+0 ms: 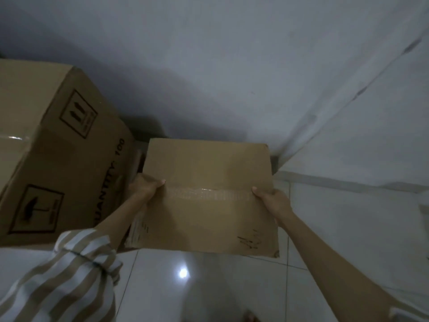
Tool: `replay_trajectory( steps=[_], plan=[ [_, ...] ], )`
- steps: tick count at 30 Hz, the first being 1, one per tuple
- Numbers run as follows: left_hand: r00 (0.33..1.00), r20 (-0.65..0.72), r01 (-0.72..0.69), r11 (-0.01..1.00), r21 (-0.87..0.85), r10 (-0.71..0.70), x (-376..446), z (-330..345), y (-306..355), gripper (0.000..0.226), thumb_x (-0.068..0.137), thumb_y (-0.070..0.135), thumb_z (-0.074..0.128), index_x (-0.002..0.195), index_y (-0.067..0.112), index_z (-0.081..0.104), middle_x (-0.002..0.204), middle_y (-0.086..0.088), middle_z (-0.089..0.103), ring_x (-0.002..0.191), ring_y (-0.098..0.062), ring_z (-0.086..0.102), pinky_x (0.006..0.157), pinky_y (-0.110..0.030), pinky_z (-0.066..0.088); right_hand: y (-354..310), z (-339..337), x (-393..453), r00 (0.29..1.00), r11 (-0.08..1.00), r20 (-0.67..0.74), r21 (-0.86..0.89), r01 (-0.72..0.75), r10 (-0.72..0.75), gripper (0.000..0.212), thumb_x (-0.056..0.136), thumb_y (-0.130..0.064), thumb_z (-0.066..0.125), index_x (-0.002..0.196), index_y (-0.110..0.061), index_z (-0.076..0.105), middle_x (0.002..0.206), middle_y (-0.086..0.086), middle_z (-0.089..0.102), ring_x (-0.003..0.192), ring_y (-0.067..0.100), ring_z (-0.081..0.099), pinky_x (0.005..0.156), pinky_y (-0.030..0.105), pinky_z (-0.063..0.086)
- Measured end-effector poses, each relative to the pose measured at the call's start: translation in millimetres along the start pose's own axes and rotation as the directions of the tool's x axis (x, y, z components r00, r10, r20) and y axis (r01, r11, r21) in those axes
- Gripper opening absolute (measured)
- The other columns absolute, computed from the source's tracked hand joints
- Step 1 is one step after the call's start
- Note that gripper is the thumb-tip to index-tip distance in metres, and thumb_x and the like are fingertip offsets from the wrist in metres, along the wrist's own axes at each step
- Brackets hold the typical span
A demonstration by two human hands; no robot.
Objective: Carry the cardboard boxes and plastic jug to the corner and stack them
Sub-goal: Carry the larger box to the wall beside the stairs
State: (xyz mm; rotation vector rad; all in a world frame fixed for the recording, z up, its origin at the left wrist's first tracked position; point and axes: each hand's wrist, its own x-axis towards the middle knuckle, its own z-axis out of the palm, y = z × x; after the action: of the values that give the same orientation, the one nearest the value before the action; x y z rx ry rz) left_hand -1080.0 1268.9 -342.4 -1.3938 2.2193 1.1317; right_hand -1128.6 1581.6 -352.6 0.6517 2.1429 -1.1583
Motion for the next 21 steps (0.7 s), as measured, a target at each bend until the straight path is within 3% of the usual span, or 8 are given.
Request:
replay_trajectory(
  steps=[3, 6, 10, 13, 15, 18, 21],
  plan=[
    [1.0, -0.005, -0.03, 0.994, 0.102, 0.03, 8.9, 5.5, -6.0, 0.041, 0.085, 0.026, 0.067, 0.116, 0.0, 0.056, 0.124, -0.021, 0.06, 0.111, -0.035, 0.058, 0.09, -0.039, 0.048, 12.3, 23.8, 2.6, 0.994, 0.996, 0.077, -0.052, -0.068, 0.072, 0.07, 0.081, -0.044, 0.069, 0.134, -0.002, 0.049, 0.132, 0.015, 0.058, 0.116, 0.034, 0.059, 0.098, 0.044, 0.049],
    [1.0, 0.024, -0.02, 0.986, 0.163, 0.017, 9.6, 4.4, -9.6, 0.068, 0.084, 0.028, 0.068, 0.138, -0.003, 0.038, 0.142, -0.023, 0.043, 0.129, -0.037, 0.044, 0.106, -0.04, 0.039, 10.8, 36.2, -2.8, 0.989, 0.992, 0.114, -0.089, -0.087, 0.097, 0.068, 0.083, -0.034, 0.07, 0.136, 0.0, 0.044, 0.134, 0.016, 0.055, 0.118, 0.035, 0.057, 0.099, 0.044, 0.049],
    [0.989, 0.119, -0.097, 0.99, 0.099, 0.085, -3.3, -8.3, -1.3, 0.046, 0.085, 0.026, 0.067, 0.121, 0.0, 0.058, 0.129, -0.02, 0.058, 0.116, -0.035, 0.056, 0.098, -0.038, 0.046, -30.3, 35.5, -26.8, 0.994, 0.973, 0.101, -0.221, 0.061, -0.039, 0.043, 0.09, -0.018, 0.058, 0.128, 0.001, 0.052, 0.124, 0.01, 0.06, 0.109, 0.032, 0.06, 0.094, 0.04, 0.05],
    [0.967, 0.193, -0.192, 0.974, 0.123, 0.167, -40.4, -36.4, 28.0, 0.051, 0.094, 0.028, 0.055, 0.136, 0.001, 0.046, 0.144, -0.019, 0.044, 0.131, -0.033, 0.043, 0.105, -0.036, 0.035, -83.5, 28.8, -62.0, 0.978, 0.956, 0.115, -0.218, 0.194, -0.172, 0.042, 0.093, -0.014, 0.054, 0.131, 0.001, 0.051, 0.127, 0.01, 0.055, 0.123, 0.032, 0.052, 0.101, 0.036, 0.041],
    [0.944, 0.232, -0.268, 0.957, 0.112, 0.237, -67.0, -62.6, 48.5, 0.051, 0.096, 0.026, 0.051, 0.14, 0.002, 0.041, 0.147, -0.016, 0.04, 0.134, -0.032, 0.039, 0.108, -0.036, 0.032, -118.6, 24.0, -87.3, 0.958, 0.923, 0.103, -0.259, 0.284, -0.266, 0.043, 0.087, -0.024, 0.057, 0.124, -0.003, 0.06, 0.129, 0.015, 0.061, 0.121, 0.032, 0.055, 0.105, 0.043, 0.042],
    [0.938, 0.184, -0.314, 0.945, 0.092, 0.293, -106.5, -119.8, 83.1, 0.056, 0.094, 0.033, 0.054, 0.141, 0.005, 0.04, 0.146, -0.014, 0.044, 0.133, -0.029, 0.043, 0.107, -0.031, 0.033, -176.4, 7.3, -135.5, 0.93, 0.887, 0.167, -0.287, 0.363, -0.326, 0.055, 0.078, -0.043, 0.055, 0.126, -0.017, 0.061, 0.13, 0.009, 0.063, 0.122, 0.029, 0.056, 0.106, 0.04, 0.042],
    [0.926, 0.109, -0.366, 0.93, 0.031, 0.361, -156.8, -188.7, 118.3, 0.056, 0.092, 0.03, 0.058, 0.14, 0.006, 0.043, 0.139, -0.012, 0.052, 0.128, -0.024, 0.049, 0.103, -0.027, 0.036, -240.3, -16.5, -208.0, 0.886, 0.849, 0.223, -0.265, 0.457, -0.407, 0.039, 0.091, -0.023, 0.058, 0.126, -0.006, 0.061, 0.132, 0.012, 0.061, 0.124, 0.027, 0.055, 0.104, 0.033, 0.04]
  ],
)
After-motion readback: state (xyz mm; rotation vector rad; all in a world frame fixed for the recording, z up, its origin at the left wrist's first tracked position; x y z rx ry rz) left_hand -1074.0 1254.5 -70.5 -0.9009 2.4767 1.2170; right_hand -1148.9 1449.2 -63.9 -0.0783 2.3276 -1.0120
